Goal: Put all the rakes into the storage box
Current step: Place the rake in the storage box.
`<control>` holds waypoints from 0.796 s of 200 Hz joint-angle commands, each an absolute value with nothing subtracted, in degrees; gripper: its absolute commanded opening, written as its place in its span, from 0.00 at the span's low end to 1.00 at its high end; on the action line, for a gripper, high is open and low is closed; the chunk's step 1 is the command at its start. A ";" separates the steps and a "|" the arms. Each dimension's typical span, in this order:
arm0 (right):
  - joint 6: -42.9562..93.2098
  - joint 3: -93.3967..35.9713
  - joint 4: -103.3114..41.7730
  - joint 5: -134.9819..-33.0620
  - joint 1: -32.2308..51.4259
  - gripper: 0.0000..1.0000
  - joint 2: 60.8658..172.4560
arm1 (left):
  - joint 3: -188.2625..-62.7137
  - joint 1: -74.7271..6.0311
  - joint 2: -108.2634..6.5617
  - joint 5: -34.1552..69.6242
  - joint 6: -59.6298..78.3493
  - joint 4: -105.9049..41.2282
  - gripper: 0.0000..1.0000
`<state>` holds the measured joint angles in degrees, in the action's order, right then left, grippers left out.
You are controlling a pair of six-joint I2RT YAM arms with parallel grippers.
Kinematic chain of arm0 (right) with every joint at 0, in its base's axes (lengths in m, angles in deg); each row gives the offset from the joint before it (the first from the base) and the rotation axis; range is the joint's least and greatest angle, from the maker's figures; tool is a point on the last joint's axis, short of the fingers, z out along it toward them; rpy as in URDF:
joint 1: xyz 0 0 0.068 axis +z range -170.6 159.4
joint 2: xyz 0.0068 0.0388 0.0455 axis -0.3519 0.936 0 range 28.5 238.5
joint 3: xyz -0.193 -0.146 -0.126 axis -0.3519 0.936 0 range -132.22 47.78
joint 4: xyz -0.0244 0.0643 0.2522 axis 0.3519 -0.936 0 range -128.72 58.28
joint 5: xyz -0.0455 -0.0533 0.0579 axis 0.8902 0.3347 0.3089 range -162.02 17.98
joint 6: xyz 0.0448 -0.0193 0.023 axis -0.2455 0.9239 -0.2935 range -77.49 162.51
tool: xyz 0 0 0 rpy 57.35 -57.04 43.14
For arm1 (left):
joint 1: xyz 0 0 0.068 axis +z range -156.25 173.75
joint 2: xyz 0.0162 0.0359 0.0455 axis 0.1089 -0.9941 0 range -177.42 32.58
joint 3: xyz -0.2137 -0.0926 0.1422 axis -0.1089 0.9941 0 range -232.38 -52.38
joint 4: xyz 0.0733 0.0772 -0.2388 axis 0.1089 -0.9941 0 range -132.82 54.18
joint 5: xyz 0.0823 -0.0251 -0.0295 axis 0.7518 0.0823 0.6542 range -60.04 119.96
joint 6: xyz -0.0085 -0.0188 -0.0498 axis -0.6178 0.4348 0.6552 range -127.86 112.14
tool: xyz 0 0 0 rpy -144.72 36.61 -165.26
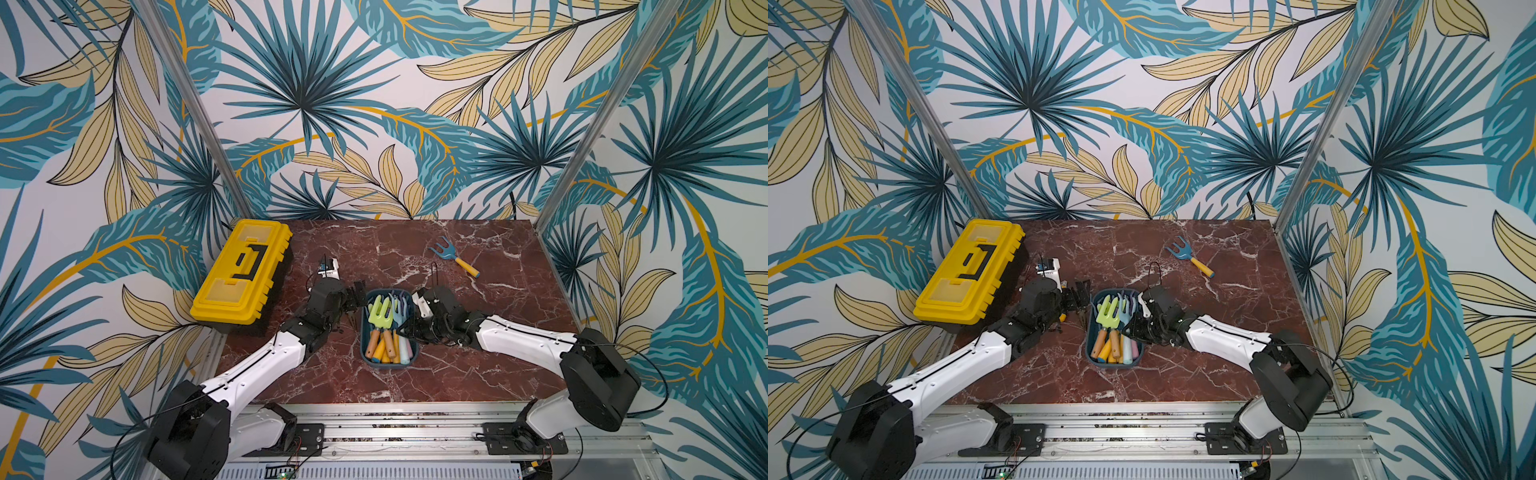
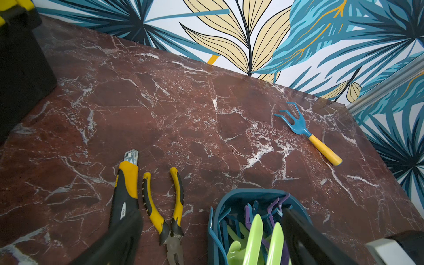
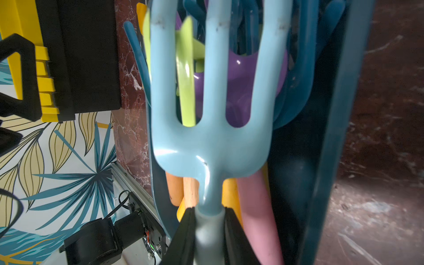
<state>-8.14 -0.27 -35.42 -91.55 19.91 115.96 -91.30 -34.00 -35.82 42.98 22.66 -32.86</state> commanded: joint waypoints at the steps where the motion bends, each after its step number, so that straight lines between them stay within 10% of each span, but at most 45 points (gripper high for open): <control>1: -7.89 0.29 -35.88 -89.56 20.10 0.18 116.28 | -89.91 -33.76 -36.33 42.80 23.08 -31.43 1.00; 159: -4.01 -9.86 -48.22 -77.87 21.05 0.32 119.37 | -90.57 -33.76 -37.29 39.27 23.25 -31.49 1.00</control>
<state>-4.03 -8.43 -45.96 -81.45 20.85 119.21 -91.30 -34.00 -36.65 40.88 23.12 -32.44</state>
